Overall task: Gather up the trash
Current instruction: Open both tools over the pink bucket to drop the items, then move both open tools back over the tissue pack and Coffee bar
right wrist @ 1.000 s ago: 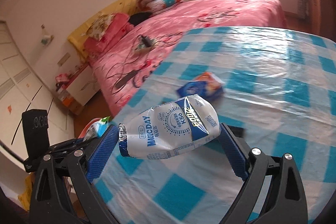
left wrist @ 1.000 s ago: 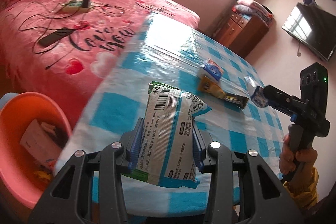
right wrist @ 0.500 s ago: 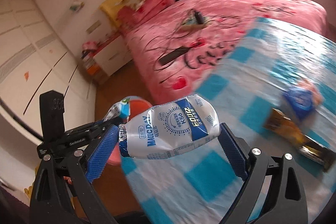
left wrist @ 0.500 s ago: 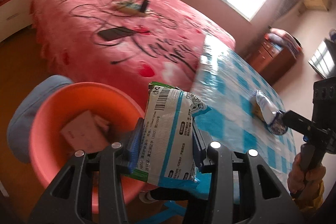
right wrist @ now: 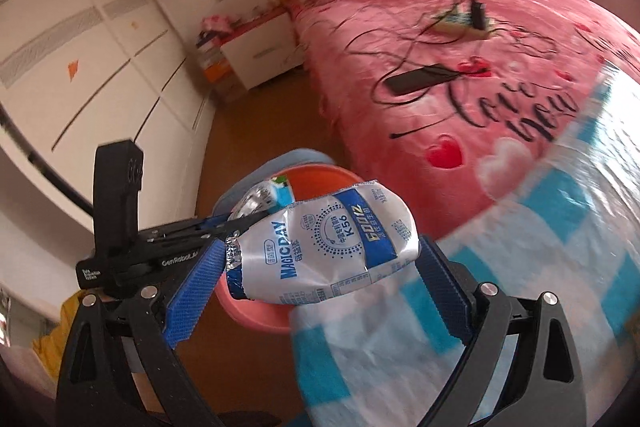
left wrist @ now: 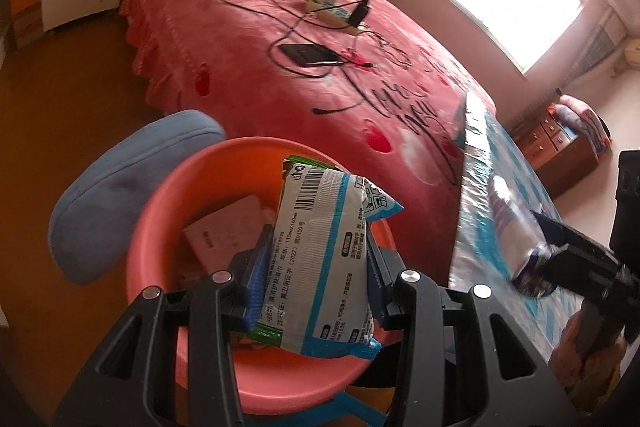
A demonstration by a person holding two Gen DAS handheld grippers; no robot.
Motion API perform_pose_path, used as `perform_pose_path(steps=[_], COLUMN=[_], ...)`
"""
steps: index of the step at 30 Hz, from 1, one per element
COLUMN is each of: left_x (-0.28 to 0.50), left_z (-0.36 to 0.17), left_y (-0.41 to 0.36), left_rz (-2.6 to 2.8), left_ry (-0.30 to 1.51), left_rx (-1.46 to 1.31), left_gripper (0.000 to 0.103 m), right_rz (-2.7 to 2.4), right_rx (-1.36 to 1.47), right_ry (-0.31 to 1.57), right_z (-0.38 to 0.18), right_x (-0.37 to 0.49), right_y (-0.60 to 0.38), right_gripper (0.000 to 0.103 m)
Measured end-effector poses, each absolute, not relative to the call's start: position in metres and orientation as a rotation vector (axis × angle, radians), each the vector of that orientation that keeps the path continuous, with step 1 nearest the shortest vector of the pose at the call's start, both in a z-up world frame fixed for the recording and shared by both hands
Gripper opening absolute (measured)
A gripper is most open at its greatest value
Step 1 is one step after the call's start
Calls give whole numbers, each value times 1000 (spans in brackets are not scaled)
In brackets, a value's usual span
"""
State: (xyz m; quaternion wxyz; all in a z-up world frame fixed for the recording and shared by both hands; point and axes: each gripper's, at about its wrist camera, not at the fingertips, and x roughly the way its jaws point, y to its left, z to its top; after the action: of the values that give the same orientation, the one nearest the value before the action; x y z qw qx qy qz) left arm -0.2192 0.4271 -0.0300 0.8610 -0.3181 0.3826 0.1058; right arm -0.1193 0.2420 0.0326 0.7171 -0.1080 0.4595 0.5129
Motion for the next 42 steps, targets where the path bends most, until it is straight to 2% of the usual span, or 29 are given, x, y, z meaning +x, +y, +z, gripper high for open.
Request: perform_pose_path(steps=[4,6,8,17,26,32,35,42], left_x=[-224,-227,-230,-230,-228,-220,-214,-202], left_z=[-37,-36,-34,-29,-24,-20,-15,-1], left_y=[438,441,443,443,430,411,400,368], left_rz=[272,293,310,336,313,270,247,192], left_ry=[811,804,789,784,798,815,814,813], left_rx=[-677,-669,-662,-647,-620,-604,-590,-541], left_gripper=[46,58,63,69,76,77,82,83], right_rz=[1148,1152,1164,1182,1106,1045,1029,1000], right_rx=[-343,-379,-387,-408,-243,-182,-163,-124], right_ry=[1031,1027,1023,954,986,973,963,945], right_z=[13,5,2,11,23,28,29,33], right_x=[-133,-140,-145,-154,-129,-118,-118,-123], right_y=[268,274,275,271,229,199,186,155], right_gripper=[94,95,95,95,95,95,95,95])
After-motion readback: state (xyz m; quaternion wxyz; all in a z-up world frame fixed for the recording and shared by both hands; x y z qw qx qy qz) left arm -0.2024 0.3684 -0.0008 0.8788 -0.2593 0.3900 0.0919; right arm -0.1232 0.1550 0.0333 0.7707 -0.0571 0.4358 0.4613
